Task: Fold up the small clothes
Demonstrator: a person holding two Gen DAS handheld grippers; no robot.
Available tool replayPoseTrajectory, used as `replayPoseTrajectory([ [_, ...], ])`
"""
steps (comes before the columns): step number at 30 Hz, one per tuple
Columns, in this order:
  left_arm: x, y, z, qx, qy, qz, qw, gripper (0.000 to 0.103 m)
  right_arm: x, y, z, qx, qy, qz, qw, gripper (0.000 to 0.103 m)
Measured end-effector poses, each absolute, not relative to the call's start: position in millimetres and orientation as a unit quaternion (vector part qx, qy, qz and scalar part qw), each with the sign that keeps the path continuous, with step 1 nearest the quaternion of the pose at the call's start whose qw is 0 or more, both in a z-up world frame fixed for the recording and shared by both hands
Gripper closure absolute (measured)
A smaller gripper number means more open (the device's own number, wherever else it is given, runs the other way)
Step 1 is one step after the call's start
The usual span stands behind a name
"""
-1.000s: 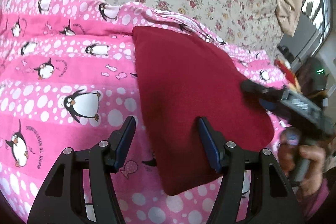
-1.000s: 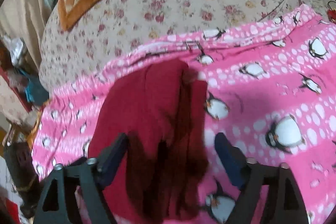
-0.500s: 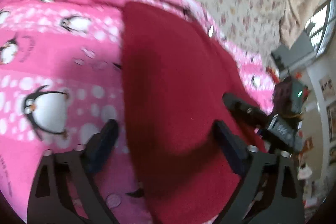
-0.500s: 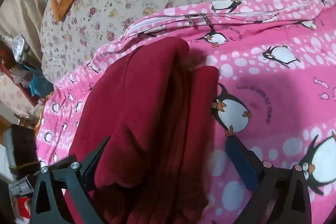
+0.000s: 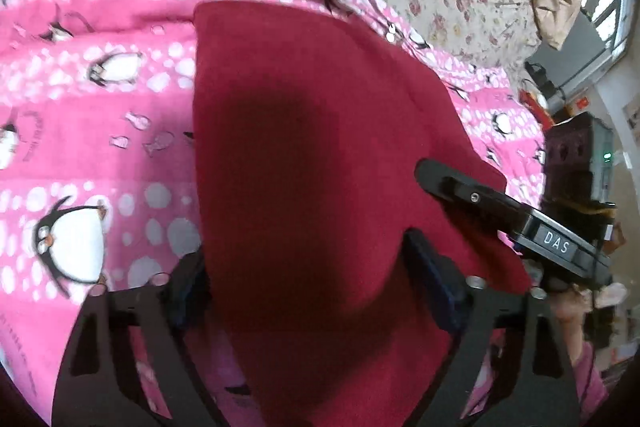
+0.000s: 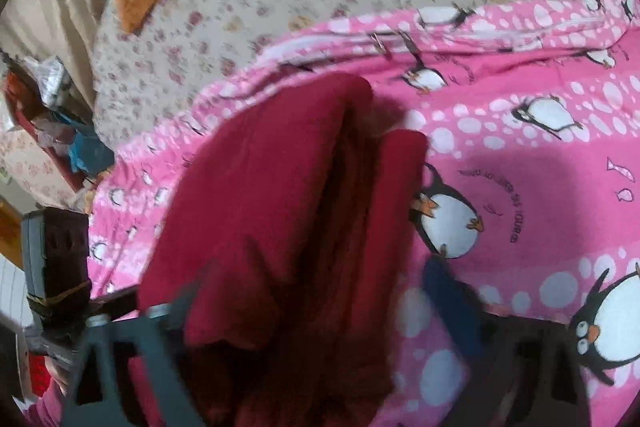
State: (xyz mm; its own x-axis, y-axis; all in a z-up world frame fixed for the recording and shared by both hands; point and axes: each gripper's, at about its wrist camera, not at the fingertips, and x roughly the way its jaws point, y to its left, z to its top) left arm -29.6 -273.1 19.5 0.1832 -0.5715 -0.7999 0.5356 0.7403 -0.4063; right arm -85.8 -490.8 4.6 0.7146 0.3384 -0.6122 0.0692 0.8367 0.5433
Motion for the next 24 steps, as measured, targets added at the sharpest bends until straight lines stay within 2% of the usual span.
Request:
replayPoseTrajectory([
  [2, -35.6, -270.0, 24.9, -0.012, 0.515, -0.354, 0.781, 0.037, -87.1, -481.2, 10.5, 0.261, 0.368, 0.065, 0.890, 0.045],
  [5, -41.3, -256.5, 35.5, -0.035, 0.511, -0.360, 0.780, 0.052, -91.3, -472.3, 18.2, 0.238, 0.367, 0.055, 0.897, 0.050],
  [10, -64.0, -227.6, 62.0, -0.045, 0.506, -0.363, 0.781, 0.055, -110.3, -457.5, 41.0, 0.253, 0.349, 0.086, 0.898, 0.056],
  [15, -109.0, -173.3, 90.2, -0.053, 0.510, -0.361, 0.779, 0.055, -139.0, -418.4, 58.1, 0.234, 0.375, 0.133, 0.887, 0.057],
  [18, -141.8, -145.7, 86.8, -0.044, 0.512, -0.349, 0.784, 0.054, -166.3, -387.4, 64.7, 0.210, 0.383, 0.163, 0.885, 0.057],
  [20, -154.7, -135.2, 70.8, -0.045, 0.532, -0.328, 0.779, 0.048, -178.1, -372.1, 57.4, 0.203, 0.399, 0.169, 0.878, 0.055],
  [21, -157.4, -132.8, 57.5, -0.043, 0.549, -0.311, 0.775, 0.045, -184.0, -363.9, 47.8, 0.198, 0.416, 0.159, 0.873, 0.050],
  [23, -158.8, -125.9, 43.2, -0.055, 0.563, -0.288, 0.773, 0.030, -191.6, -354.2, 32.4, 0.163, 0.446, 0.115, 0.872, 0.041],
  [24, -159.9, -119.0, 43.1, -0.070, 0.560, -0.280, 0.777, 0.028, -197.1, -353.3, 32.8, 0.154, 0.443, 0.105, 0.877, 0.037],
])
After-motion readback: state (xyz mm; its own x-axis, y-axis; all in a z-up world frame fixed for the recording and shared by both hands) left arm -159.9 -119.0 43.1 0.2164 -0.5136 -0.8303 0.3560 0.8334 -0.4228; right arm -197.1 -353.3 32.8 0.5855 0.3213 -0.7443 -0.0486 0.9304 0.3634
